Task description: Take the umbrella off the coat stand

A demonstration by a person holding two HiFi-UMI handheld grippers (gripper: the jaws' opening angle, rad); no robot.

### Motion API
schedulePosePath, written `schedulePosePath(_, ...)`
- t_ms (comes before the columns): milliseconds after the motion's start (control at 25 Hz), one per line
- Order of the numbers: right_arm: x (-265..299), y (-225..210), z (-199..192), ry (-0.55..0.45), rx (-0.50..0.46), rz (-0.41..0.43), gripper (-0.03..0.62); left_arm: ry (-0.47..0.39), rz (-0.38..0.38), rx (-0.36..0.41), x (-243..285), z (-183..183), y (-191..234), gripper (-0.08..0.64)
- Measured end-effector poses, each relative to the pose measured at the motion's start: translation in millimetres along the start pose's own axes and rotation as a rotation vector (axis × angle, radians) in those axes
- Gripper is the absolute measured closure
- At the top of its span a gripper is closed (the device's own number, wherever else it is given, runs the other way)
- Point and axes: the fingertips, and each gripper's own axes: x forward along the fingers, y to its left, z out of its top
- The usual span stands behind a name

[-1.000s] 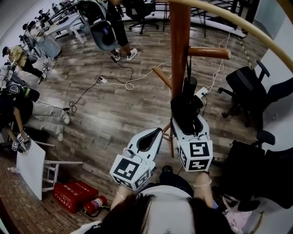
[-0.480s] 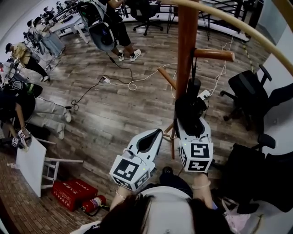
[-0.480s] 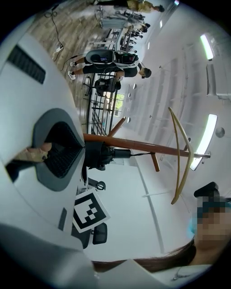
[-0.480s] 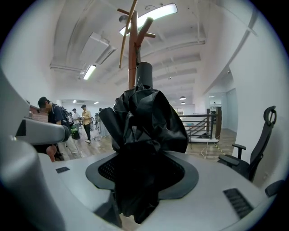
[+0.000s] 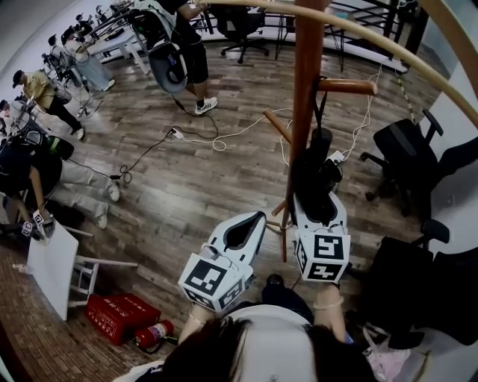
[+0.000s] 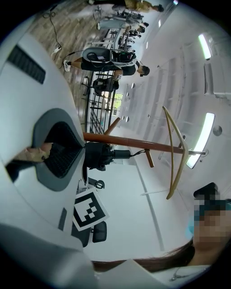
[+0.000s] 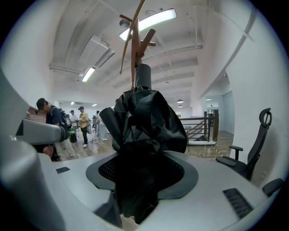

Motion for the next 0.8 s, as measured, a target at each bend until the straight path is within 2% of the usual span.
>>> schedulePosePath(800, -40, 3, 39, -0.111, 0.032, -0.057, 0.351, -0.054, -0.044, 0.034, -23, 23, -14, 0.551)
